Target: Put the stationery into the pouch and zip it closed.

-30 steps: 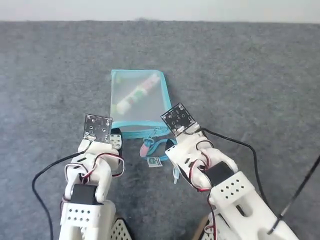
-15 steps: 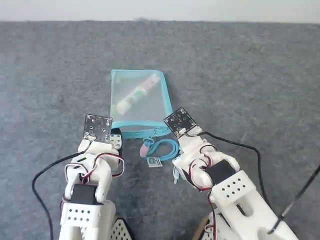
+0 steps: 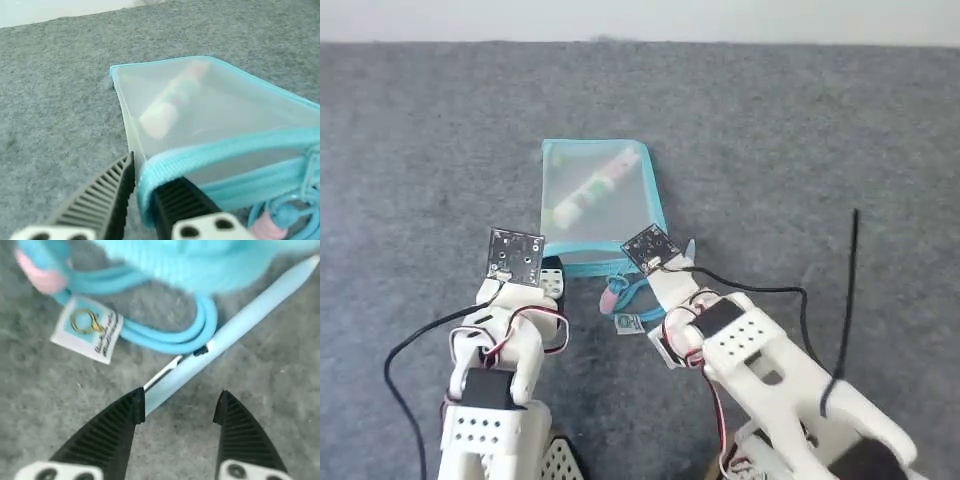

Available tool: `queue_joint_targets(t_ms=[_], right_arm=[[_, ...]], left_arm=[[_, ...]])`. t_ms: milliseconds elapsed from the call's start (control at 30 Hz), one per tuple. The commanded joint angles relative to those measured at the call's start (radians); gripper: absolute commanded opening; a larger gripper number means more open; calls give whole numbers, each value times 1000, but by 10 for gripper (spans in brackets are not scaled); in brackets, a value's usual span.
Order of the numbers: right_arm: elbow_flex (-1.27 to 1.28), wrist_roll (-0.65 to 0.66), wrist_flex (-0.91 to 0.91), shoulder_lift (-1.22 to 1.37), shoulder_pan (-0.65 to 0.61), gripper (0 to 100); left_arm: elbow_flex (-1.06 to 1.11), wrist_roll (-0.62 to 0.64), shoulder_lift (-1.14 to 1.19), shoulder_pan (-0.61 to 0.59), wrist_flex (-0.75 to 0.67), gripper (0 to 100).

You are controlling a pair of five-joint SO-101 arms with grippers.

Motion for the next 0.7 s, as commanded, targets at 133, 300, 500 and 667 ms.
queue_joint_targets(t_ms=[133, 300, 500, 667], right_arm=[[-48, -15, -2, 12, -2, 219], [-48, -14, 4, 12, 38, 213], [-48, -5, 4, 12, 73, 76], [-74, -2, 10, 12, 189, 84]], left_arm=[[-5, -12, 8, 2, -29, 13], [-5, -15, 8, 2, -29, 13], [-5, -15, 8, 3, -29, 13], [-5, -15, 8, 2, -29, 13]])
